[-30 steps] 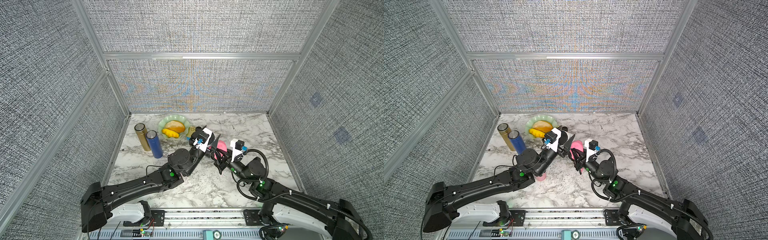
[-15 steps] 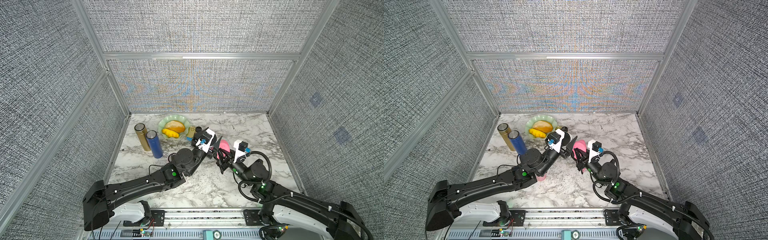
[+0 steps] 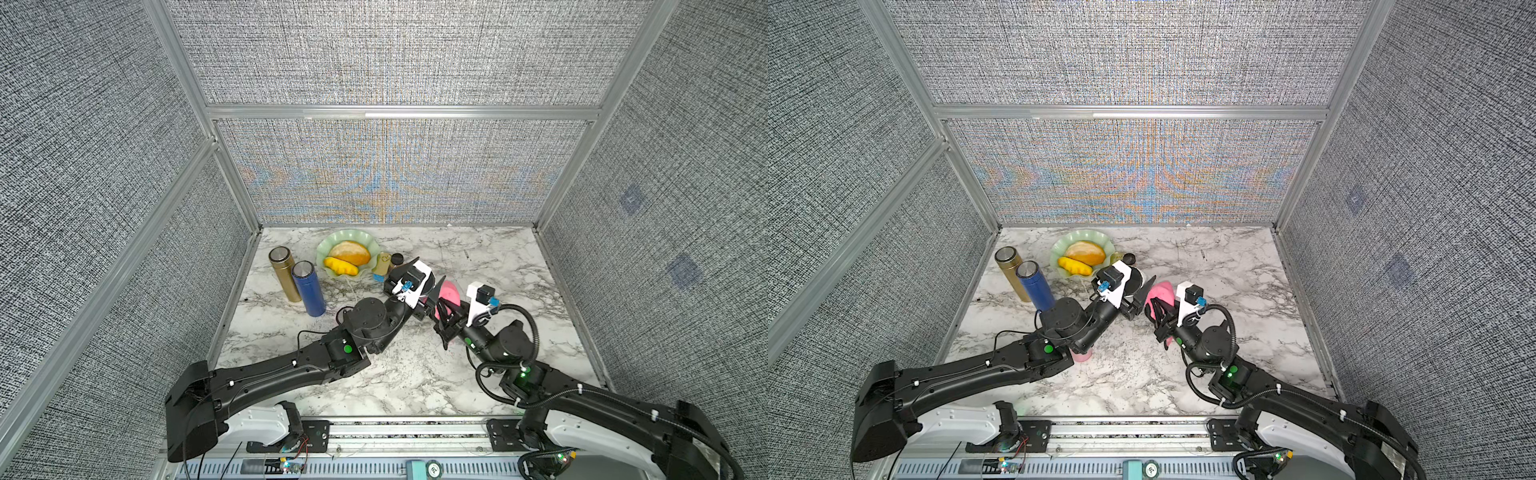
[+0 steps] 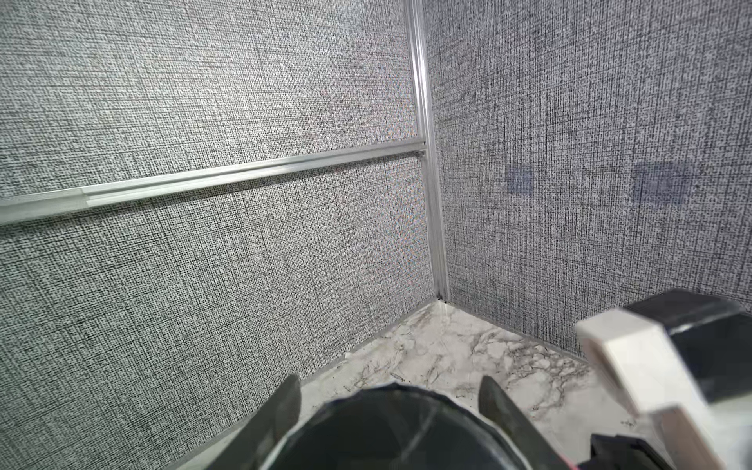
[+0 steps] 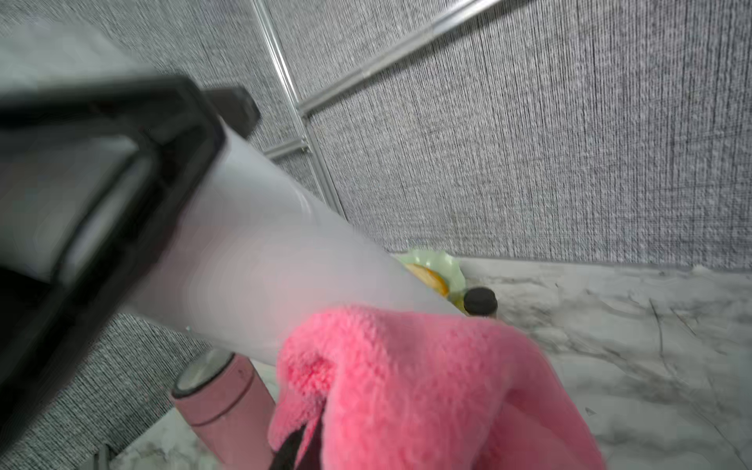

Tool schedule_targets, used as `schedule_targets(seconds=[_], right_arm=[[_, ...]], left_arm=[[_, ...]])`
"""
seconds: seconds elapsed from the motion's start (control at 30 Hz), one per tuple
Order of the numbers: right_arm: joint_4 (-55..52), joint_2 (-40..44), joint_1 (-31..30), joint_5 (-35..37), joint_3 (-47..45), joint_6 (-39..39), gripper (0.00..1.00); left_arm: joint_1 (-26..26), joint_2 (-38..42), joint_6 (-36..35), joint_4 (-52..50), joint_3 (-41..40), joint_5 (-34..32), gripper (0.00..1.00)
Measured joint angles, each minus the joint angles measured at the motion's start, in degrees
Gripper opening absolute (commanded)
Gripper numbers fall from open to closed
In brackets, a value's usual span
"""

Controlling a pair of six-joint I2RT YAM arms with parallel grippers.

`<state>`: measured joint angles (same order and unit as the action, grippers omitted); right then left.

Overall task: Wipe the surface of the thermos
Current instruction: Wipe the dirt from the surface of the thermos.

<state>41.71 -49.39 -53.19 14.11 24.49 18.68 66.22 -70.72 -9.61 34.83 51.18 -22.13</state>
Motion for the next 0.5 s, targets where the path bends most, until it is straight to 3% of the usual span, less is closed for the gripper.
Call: schedule_targets(seconds=[0.13,0.37,0.5], right_arm=[[0.48,1.55,0.00,-1.11,0.70,-0.20,0.00],[4.24,-5.25,1.68,2.32,-7.82,3.85,0.00],[2.62,-2.49,1.97,2.05,-4.85,4.57,0.00]], left_arm=[[0.02,0.72,0.59,0.00,-1.14,1.16,0.00],[0.11,0.94,0.11,-1.14,-2.12,2.84,0.00],[0.07,0.96,-1.01,1.75,-3.91,3.19,0.00]])
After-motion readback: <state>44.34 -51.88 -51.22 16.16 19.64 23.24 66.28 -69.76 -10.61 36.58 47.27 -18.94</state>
